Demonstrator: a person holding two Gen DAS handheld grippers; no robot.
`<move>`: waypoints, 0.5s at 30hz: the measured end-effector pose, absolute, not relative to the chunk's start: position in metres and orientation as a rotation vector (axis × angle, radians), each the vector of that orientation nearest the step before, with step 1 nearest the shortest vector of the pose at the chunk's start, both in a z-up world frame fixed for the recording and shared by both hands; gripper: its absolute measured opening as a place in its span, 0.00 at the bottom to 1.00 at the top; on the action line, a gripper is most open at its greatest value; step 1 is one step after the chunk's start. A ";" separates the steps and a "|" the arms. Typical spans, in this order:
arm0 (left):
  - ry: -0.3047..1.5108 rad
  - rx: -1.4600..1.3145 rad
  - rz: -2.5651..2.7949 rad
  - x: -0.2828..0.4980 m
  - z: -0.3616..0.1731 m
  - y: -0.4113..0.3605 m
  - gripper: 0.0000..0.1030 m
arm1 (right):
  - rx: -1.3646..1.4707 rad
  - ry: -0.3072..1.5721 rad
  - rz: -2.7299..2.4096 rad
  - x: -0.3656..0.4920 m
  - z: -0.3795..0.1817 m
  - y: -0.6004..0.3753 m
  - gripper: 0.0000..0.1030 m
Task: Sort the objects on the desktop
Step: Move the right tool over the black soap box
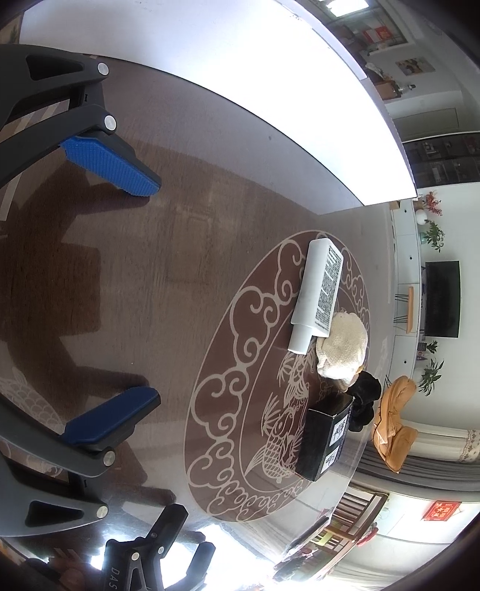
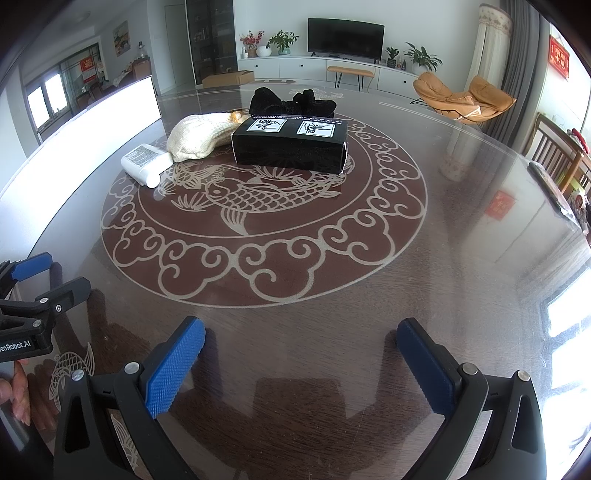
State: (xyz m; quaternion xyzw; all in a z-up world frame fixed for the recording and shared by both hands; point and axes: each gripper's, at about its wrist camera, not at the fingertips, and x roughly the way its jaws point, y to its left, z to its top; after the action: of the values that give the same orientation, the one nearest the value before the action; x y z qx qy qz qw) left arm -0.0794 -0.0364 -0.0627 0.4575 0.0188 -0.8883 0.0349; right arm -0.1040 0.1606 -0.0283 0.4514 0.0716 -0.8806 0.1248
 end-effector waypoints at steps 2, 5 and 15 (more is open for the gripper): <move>0.059 1.404 -2.730 -0.080 -0.063 -0.037 1.00 | 1.337 0.221 -2.536 -0.109 -0.028 0.160 1.00; 0.061 1.402 -2.727 -0.080 -0.063 -0.037 1.00 | 1.341 0.199 -2.494 -0.134 -0.017 0.159 1.00; 0.061 1.401 -2.728 -0.081 -0.063 -0.037 1.00 | 1.463 -0.382 -2.660 -0.290 0.013 0.177 1.00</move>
State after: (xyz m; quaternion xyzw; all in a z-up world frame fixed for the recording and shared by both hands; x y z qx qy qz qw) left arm -0.0809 -0.0374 -0.0631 0.4565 0.0199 -0.8887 0.0371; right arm -0.2905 0.1771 0.0133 0.4776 -0.1247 -0.8687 0.0409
